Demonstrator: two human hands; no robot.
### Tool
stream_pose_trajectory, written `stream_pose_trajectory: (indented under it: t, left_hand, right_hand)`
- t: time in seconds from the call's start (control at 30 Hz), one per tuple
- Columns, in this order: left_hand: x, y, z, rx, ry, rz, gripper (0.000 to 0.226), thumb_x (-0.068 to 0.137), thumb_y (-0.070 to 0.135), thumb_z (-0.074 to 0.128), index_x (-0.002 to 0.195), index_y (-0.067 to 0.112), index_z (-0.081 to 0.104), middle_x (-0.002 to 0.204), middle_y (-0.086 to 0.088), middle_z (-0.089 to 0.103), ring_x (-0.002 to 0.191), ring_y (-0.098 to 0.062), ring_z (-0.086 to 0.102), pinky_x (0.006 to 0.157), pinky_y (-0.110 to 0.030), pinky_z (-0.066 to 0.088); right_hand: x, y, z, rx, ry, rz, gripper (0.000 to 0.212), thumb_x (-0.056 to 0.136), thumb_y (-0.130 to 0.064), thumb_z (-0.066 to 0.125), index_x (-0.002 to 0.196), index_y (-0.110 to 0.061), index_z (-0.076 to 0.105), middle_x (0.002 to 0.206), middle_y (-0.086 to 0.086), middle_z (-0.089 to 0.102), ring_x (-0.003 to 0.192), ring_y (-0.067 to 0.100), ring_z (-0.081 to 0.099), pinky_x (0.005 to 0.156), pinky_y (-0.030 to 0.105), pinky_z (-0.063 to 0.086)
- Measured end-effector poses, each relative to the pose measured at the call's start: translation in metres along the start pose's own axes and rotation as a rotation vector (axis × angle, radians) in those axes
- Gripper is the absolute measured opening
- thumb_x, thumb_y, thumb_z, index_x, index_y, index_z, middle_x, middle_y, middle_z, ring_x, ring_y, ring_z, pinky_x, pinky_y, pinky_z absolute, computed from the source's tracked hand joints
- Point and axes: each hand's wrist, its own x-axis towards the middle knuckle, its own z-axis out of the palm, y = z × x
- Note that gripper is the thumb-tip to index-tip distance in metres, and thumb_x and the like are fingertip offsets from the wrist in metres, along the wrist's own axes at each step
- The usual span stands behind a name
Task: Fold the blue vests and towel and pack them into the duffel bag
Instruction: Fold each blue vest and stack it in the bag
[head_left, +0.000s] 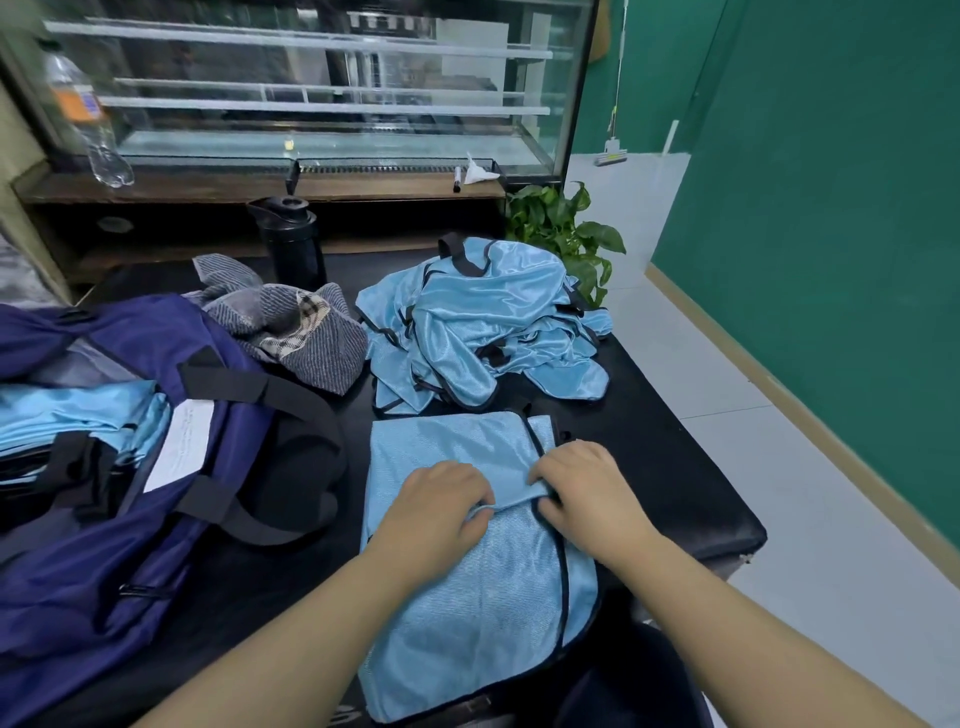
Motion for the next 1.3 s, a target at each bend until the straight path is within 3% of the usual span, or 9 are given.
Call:
stream_pose_trajectory:
  t: [0.17, 0.27, 0.4, 0.57, 0.67, 0.83, 0.97, 1.17, 1.3]
  left_hand:
    - [0.000, -0.004, 0.006, -0.016, -0.181, 0.004, 0.026, 0.097, 0.044, 0.045, 0.103, 0.026, 0.063, 0.136, 0.013, 0.045, 0.137, -0.007, 0.024, 0.113, -0.029, 0.014]
    - [0.008, -0.004, 0.007, -0.100, -0.144, -0.064, 0.026, 0.098, 0.042, 0.044, 0.104, 0.024, 0.062, 0.142, 0.012, 0.040, 0.136, -0.007, 0.024, 0.113, -0.028, 0.015]
    - [0.020, -0.004, 0.011, -0.080, -0.096, -0.126, 0.040, 0.099, 0.038, 0.043, 0.136, 0.025, 0.039, 0.156, 0.008, 0.017, 0.144, -0.011, 0.010, 0.118, -0.032, 0.006]
    - [0.026, -0.016, 0.024, 0.105, -0.188, -0.191, 0.062, 0.094, 0.059, 0.017, 0.151, 0.034, 0.006, 0.159, 0.013, -0.010, 0.144, -0.009, -0.021, 0.116, -0.043, -0.015]
    - [0.022, -0.022, 0.031, 0.129, -0.169, -0.206, 0.079, 0.077, 0.069, -0.009, 0.150, 0.040, 0.002, 0.158, 0.015, -0.012, 0.142, -0.007, -0.025, 0.112, -0.042, -0.020]
    - [0.020, -0.025, 0.034, 0.119, -0.115, -0.228, 0.075, 0.081, 0.071, -0.010, 0.150, 0.040, -0.004, 0.158, 0.017, -0.014, 0.139, -0.002, -0.028, 0.112, -0.037, -0.022]
    - [0.018, -0.029, 0.037, 0.084, -0.082, -0.211, 0.084, 0.074, 0.072, -0.022, 0.149, 0.040, -0.005, 0.157, 0.018, -0.015, 0.136, 0.001, -0.032, 0.110, -0.032, -0.027]
    - [0.020, -0.028, 0.035, 0.041, -0.070, -0.242, 0.065, 0.090, 0.061, 0.003, 0.150, 0.039, 0.000, 0.158, 0.013, -0.012, 0.139, -0.001, -0.028, 0.112, -0.032, -0.024]
    - [0.019, -0.032, 0.021, -0.056, 0.291, -0.524, 0.054, 0.096, 0.038, 0.046, 0.144, 0.017, 0.033, 0.152, -0.005, 0.027, 0.141, -0.024, 0.019, 0.114, -0.042, 0.015]
  right_hand:
    - [-0.007, 0.002, -0.005, 0.159, -0.211, 0.043, 0.041, 0.076, -0.047, 0.036, 0.095, -0.027, 0.066, 0.089, -0.023, 0.055, 0.091, 0.000, 0.047, 0.103, 0.027, 0.030]
    - [0.003, 0.004, -0.012, 0.386, -0.064, 0.213, 0.025, 0.086, -0.038, 0.048, 0.087, -0.022, 0.068, 0.086, -0.014, 0.065, 0.083, 0.005, 0.055, 0.084, 0.025, 0.043]
    - [0.031, 0.016, -0.012, 0.438, 0.149, 0.525, 0.009, 0.092, -0.016, 0.053, 0.091, -0.017, 0.062, 0.093, -0.004, 0.064, 0.088, 0.013, 0.058, 0.074, 0.022, 0.039]
    - [0.069, 0.032, -0.008, 0.541, -0.117, 0.593, 0.045, 0.095, -0.012, 0.050, 0.140, -0.017, 0.042, 0.136, -0.002, 0.052, 0.124, 0.015, 0.050, 0.095, 0.021, 0.035]
    - [0.085, 0.034, -0.004, 0.554, -0.332, 0.544, 0.059, 0.092, -0.011, 0.052, 0.147, -0.023, 0.032, 0.143, -0.003, 0.046, 0.128, 0.015, 0.046, 0.098, 0.022, 0.035]
    - [0.092, 0.033, 0.004, 0.594, -0.310, 0.561, 0.023, 0.086, -0.011, 0.060, 0.106, -0.019, 0.067, 0.108, 0.003, 0.068, 0.102, 0.019, 0.063, 0.087, 0.029, 0.049]
    - [0.090, 0.047, -0.008, 0.585, -0.177, 0.592, 0.020, 0.089, -0.008, 0.052, 0.089, -0.020, 0.067, 0.089, -0.007, 0.067, 0.087, 0.012, 0.061, 0.068, 0.017, 0.044]
    - [0.080, 0.054, -0.016, 0.459, -0.093, 0.557, 0.021, 0.096, -0.011, 0.051, 0.107, -0.015, 0.070, 0.096, -0.007, 0.062, 0.089, 0.012, 0.056, 0.073, 0.018, 0.037]
    - [0.072, 0.053, -0.007, 0.517, -0.123, 0.628, 0.010, 0.090, -0.018, 0.063, 0.097, -0.012, 0.068, 0.088, -0.004, 0.065, 0.084, 0.013, 0.058, 0.065, 0.022, 0.038]
